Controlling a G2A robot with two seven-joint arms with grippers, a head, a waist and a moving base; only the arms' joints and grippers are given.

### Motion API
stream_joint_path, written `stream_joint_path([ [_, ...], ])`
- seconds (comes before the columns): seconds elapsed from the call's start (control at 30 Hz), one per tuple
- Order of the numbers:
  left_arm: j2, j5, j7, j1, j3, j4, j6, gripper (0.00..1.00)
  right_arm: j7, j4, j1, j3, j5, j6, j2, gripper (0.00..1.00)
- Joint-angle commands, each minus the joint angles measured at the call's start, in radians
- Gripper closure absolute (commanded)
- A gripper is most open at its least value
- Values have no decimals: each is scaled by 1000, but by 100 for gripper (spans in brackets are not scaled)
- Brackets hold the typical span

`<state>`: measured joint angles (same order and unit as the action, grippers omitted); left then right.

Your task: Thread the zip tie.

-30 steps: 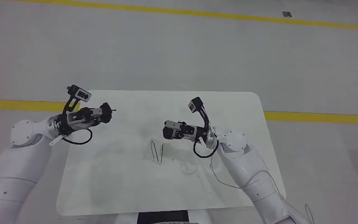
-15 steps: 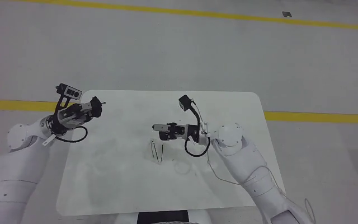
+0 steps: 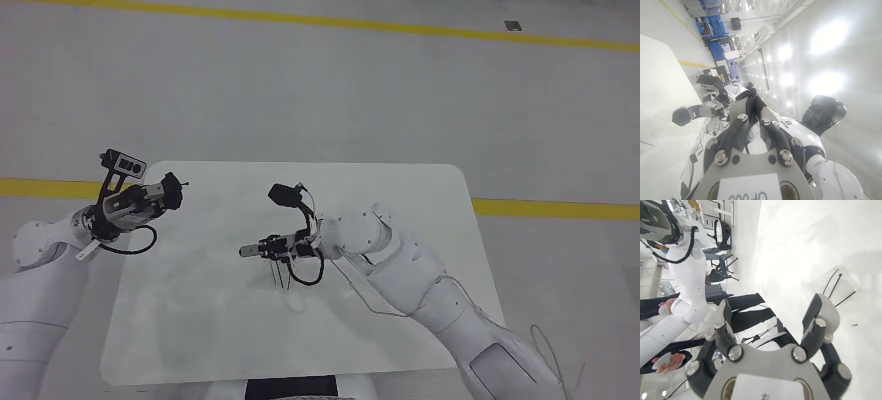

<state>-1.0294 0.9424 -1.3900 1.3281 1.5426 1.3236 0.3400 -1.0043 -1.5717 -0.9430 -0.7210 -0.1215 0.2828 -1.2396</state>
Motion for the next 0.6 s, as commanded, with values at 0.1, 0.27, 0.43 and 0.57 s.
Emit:
stream_joint_path([
  [0.1, 0, 0, 0, 0, 0, 0, 0, 100, 1, -1, -1, 3, -6, -1, 0, 0],
  [0.27, 0, 0, 0, 0, 0, 0, 0, 100, -57, 16, 71, 101, -183, 57, -20, 0],
  [0.43, 0, 0, 0, 0, 0, 0, 0, 100, -105, 115, 130, 153, -272, 57, -77, 0],
  [0.57, 0, 0, 0, 0, 0, 0, 0, 100, -157, 206, 147, 154, -362, 57, -133, 0],
])
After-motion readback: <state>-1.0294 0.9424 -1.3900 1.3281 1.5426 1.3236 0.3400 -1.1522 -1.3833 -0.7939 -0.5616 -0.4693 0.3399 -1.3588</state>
